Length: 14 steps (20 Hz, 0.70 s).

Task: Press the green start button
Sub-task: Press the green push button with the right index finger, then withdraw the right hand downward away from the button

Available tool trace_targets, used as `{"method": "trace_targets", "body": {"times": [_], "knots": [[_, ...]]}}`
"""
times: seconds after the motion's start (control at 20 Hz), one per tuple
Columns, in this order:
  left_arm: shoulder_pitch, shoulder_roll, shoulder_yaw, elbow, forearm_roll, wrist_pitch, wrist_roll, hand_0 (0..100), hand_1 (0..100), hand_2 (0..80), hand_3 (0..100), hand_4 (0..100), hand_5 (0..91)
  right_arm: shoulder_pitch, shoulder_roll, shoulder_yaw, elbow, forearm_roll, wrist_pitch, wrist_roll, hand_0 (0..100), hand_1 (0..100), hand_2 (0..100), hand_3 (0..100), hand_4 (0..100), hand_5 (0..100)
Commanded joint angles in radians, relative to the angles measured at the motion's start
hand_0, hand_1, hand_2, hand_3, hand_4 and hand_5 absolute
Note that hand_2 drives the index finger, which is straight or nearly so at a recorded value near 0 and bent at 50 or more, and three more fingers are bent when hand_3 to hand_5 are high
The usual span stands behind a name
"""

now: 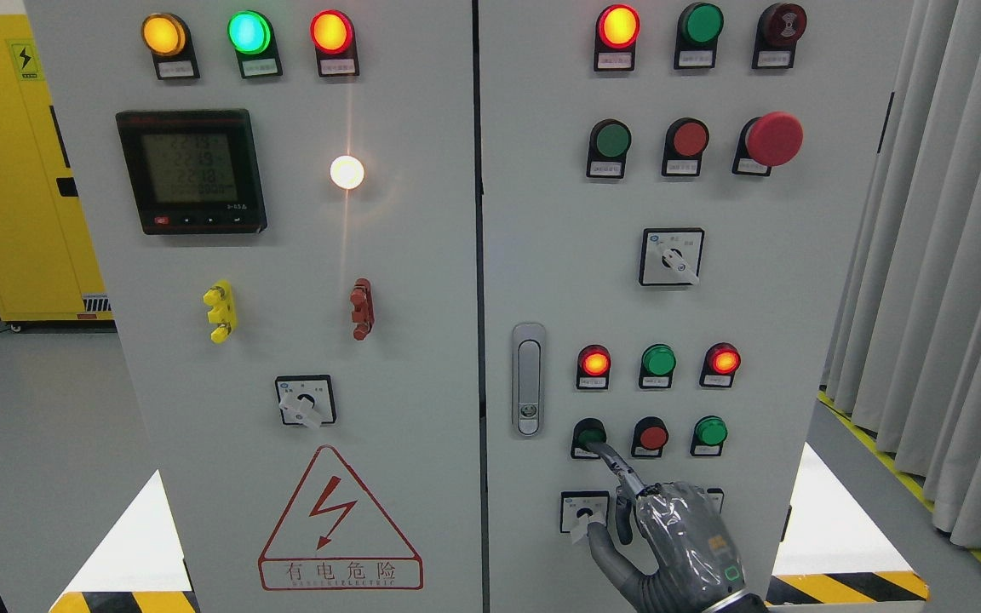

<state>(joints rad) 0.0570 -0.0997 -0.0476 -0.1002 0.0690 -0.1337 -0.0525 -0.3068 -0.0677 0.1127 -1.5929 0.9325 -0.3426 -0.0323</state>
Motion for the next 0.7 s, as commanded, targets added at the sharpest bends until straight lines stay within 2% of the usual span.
{"method": "trace_targets", "body": {"times": [0.0,0.25,0.45,0.65], "knots": [[0.0,0.0,0.0,0.0,0.0,0.0,0.0,12,56,0.0,0,0,0.0,0.006,0.0,-0.005,-0.018,-0.003,-0.004,-0.012,70,80,0,88,100,97],[0.0,0.0,0.0,0.0,0.0,0.0,0.0,12,56,0.0,0,0,0.0,0.026,0.0,-0.008,-0.061,-0.004,-0.013,-0.034,71,80,0,88,100,97],[0.0,0.0,0.0,-0.001,0.0,0.0,0.0,12,56,0.0,0,0,0.0,0.046,0.0,0.002,-0.079,-0.029,-0.018,-0.034,72,80,0,88,99,97],[0.0,0.0,0.0,0.0,0.0,0.0,0.0,12,56,0.0,0,0,0.0,0.069,0.0,0.004,-0.097,-0.04,-0.056,-0.047,73,81,0,88,99,96]]}}
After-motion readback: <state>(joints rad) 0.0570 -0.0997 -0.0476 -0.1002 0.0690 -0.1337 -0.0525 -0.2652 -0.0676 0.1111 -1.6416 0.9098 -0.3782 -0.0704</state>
